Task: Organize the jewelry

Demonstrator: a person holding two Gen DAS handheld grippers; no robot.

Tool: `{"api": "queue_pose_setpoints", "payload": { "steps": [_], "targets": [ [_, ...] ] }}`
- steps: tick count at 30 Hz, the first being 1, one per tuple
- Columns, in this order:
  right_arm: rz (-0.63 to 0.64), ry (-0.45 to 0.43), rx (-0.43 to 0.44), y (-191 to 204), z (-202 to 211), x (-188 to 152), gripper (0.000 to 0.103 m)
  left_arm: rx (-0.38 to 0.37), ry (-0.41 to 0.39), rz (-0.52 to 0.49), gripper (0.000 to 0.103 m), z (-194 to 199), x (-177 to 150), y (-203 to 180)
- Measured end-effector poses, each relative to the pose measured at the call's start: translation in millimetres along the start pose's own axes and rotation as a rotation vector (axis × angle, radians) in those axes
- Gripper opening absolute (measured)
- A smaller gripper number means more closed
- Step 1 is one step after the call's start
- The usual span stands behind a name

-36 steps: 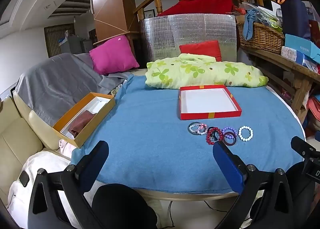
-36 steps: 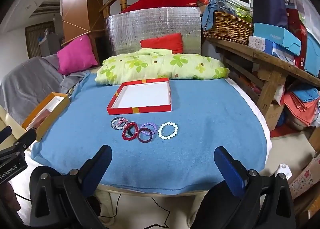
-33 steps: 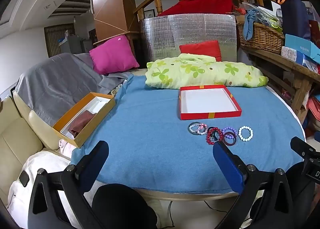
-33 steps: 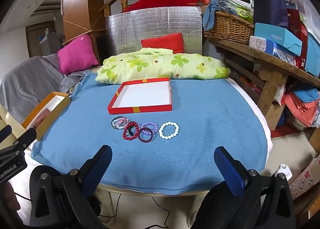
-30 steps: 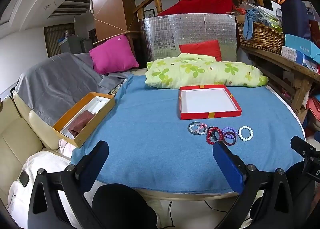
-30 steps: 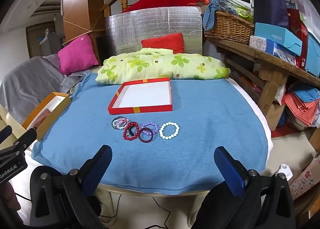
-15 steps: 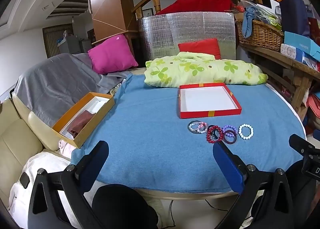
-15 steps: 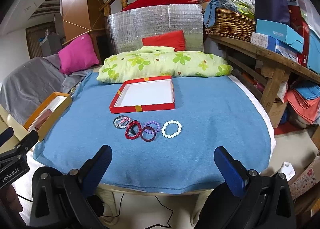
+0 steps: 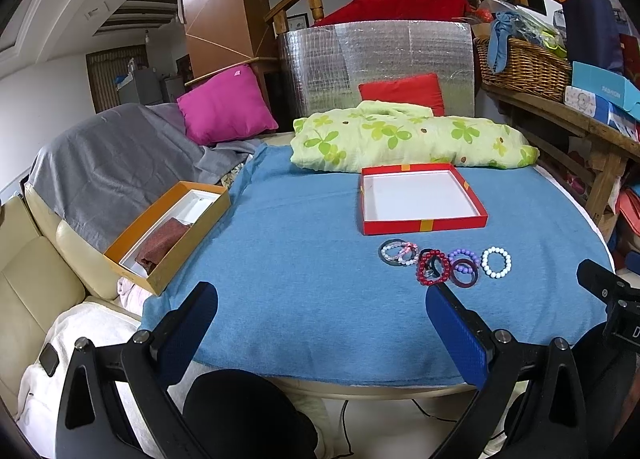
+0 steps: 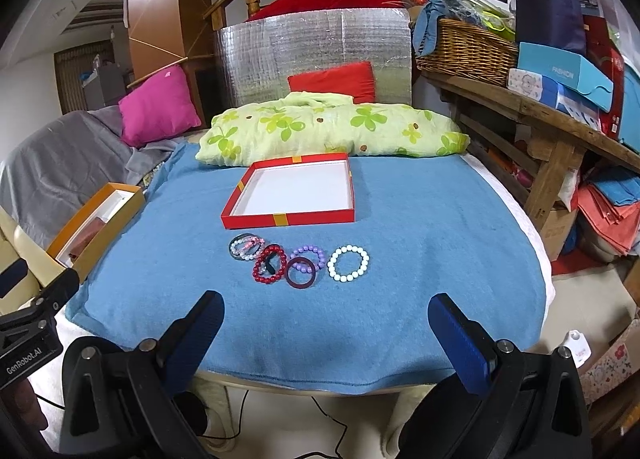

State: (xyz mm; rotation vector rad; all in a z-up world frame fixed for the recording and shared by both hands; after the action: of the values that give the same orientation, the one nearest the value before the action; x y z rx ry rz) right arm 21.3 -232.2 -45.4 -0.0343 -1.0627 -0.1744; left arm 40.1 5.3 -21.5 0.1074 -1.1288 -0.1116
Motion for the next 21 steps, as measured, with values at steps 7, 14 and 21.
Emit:
{"api": "queue_pose_setpoints", "payload": {
  "steps": [7, 14, 21],
  "targets": [
    [-0.019, 0.002, 0.020, 3, -7, 3, 0.103, 0.006, 0.009, -0.003, 0.103, -7, 1, 0],
    [-0.014, 0.023, 0.024, 4, -17, 3, 0.103, 0.010, 0.019, -0.006, 0.103, -14, 0, -2],
    [-0.033, 0.041, 0.027, 1, -27, 0, 0.103, 0.014, 0.032, -0.016, 0.103, -24, -2, -7]
  ]
}}
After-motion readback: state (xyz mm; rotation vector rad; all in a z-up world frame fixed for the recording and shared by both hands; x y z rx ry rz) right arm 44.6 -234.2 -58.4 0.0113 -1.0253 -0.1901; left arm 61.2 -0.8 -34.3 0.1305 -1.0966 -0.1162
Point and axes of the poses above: each gripper's, at about its wrist camera, not at the fingertips, and z roughly against the way its jaws point, y to its left, x to its top, the point moved 4 cm from there along -z, roughly the way its jaws point, and after that the axes turned 7 degrees about -y, right-handed, at the moved point
